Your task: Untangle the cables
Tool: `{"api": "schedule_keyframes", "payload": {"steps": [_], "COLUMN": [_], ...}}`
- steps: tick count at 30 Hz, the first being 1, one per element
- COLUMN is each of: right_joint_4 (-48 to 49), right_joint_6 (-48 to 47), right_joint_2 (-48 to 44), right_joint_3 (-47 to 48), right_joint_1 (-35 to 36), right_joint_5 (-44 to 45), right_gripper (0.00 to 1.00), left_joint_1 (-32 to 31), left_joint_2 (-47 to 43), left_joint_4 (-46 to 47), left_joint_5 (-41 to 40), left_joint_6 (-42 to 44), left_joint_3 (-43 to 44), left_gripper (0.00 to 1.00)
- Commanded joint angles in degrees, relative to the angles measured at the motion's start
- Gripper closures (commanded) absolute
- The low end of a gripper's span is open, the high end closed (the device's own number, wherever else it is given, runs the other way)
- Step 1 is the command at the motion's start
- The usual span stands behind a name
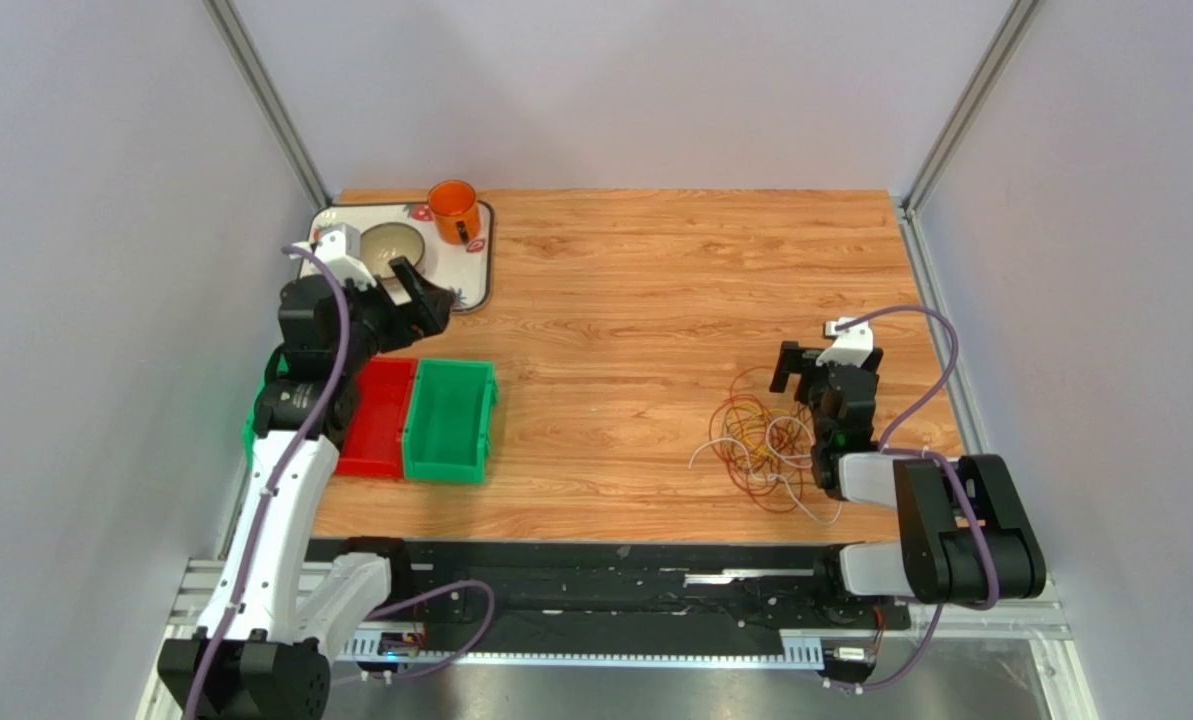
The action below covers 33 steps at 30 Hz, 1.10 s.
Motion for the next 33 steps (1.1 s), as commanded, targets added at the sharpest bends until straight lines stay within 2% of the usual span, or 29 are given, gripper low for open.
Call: {"api": "schedule_keyframes", "payload": {"steps": [1, 2, 3, 5, 6, 10, 11, 12, 13, 14, 15, 16, 17, 18, 19, 20, 21, 22, 23, 25, 27, 28, 29, 32, 33], "right_joint_4": [2.84, 3.01, 3.18, 2.92, 2.92, 3.18, -1.86, -9.74, -19.13, -38.8, -46.66, -52.74, -58.89, -63.3, -69.53, -76.2, -82.01, -86.59, -91.16, -89.9, -89.45, -89.97, -90.76, -92.35, -92.7], "right_joint_6": [0.52, 0.43, 0.35, 0.52, 0.43, 0.87, 0.96, 2.0, 3.67, 5.08, 9.44, 11.4, 14.99, 29.12, 32.83, 29.99, 29.53, 30.13, 30.84, 30.49, 30.58, 30.49, 29.97, 29.35, 29.7], "right_joint_2": [-0.74, -0.48, -0.48, -0.48, -0.65, -1.35, -2.84, -7.2, -8.64, -9.26, -9.18, -7.88, -6.64, -5.24, -0.18, 3.0, 6.17, 8.98, 9.45, 5.78, 0.24, -1.08, -2.31, -5.83, -8.1], "right_joint_3": [1.55, 1.64, 1.47, 1.55, 1.64, 1.82, 2.51, 8.79, 13.29, 19.6, 29.58, 34.2, 37.21, 42.37, 45.03, 48.11, 52.66, 57.32, 57.28, 51.78, 49.2, 48.06, 46.48, 43.67, 42.87], "right_joint_1": [-0.28, -0.19, -0.28, -0.19, -0.19, -0.19, 0.33, 1.38, 1.39, 1.39, 1.39, 1.22, 1.13, 0.26, -0.97, -2.72, -6.31, -6.26, -5.82, -5.11, -5.29, -5.29, -5.29, -5.29, -5.2], "right_joint_5": [0.81, 0.72, 0.63, 0.72, 0.72, 2.38, 5.09, 6.42, 6.69, 7.31, 7.31, 6.35, 7.04, 9.14, 9.42, -5.63, -10.83, -10.71, -5.49, -3.16, -0.17, 0.01, -1.29, -5.5, -5.61], "right_gripper": [0.0, 0.0, 0.0, 0.0, 0.0, 0.0, 0.0, 0.0, 0.0, 0.0, 0.0, 0.0, 0.0, 0.0, 0.0, 0.6, 0.77, 0.86, 0.84, 0.77, 0.62, 0.56, 0.44, 0.34, 0.33], "left_joint_1": [0.02, 0.37, 2.99, 4.85, 4.51, 4.16, 3.63, 1.8, -0.48, -2.33, -6.35, -8.22, -12.24, -14.37, -16.65, -21.37, -23.94, -26.32, -31.3, -35.2, -38.81, -40.13, -43.19, -49.08, -50.32], "left_joint_2": [-1.71, -1.1, -0.23, 4.06, 4.78, 1.19, 0.75, 0.92, 1.27, 1.97, 2.33, 2.85, 4.25, 5.13, 6.19, 8.89, 10.4, 11.98, 15.39, 19.1, 24.81, 26.83, 30.59, 37.19, 38.79], "left_joint_4": [-7.15, -13.08, -14.62, -11.14, -12.43, -7.96, -8.3, -9.53, -12.15, -12.96, -13.4, -13.93, -13.93, -13.76, -13.41, -13.23, -13.23, -13.32, -13.23, -12.45, -10.34, -7.81, -6.82, -2.52, -1.72], "left_joint_5": [0.56, -8.0, -6.52, 5.83, 5.46, 5.8, 5.02, 3.53, 1.26, -3.2, -4.99, -6.49, -9.11, -10.18, -10.8, -13.16, -14.05, -14.58, -16.33, -17.4, -13.73, -12.49, -12.65, -12.92, -12.66], "left_joint_6": [-5.24, -14.41, -15.72, -10.23, -9.76, -9.06, -7.49, -6.52, -5.46, -3.28, -2.21, -1.59, -0.8, -0.36, 0.17, 1.48, 2.19, 2.8, 3.68, 3.69, 3.07, 3.25, 3.77, 5.09, 5.53], "left_joint_3": [5.78, 4.64, 3.59, 1.73, 2.34, -0.73, -0.03, 1.19, 4.08, 5.41, 6.73, 8.83, 9.81, 10.77, 12.52, 13.5, 14.55, 16.39, 17.19, 18.51, 18.34, 18.26, 18.34, 19.22, 19.83], "left_gripper": [0.01, 0.01, 0.01, 0.01, 0.01, 0.01, 0.01, 0.01, 0.01, 0.01, 0.01, 0.01, 0.02, 0.03, 0.05, 0.09, 0.1, 0.1, 0.1, 0.1, 0.09, 0.09, 0.11, 0.11, 0.11]}}
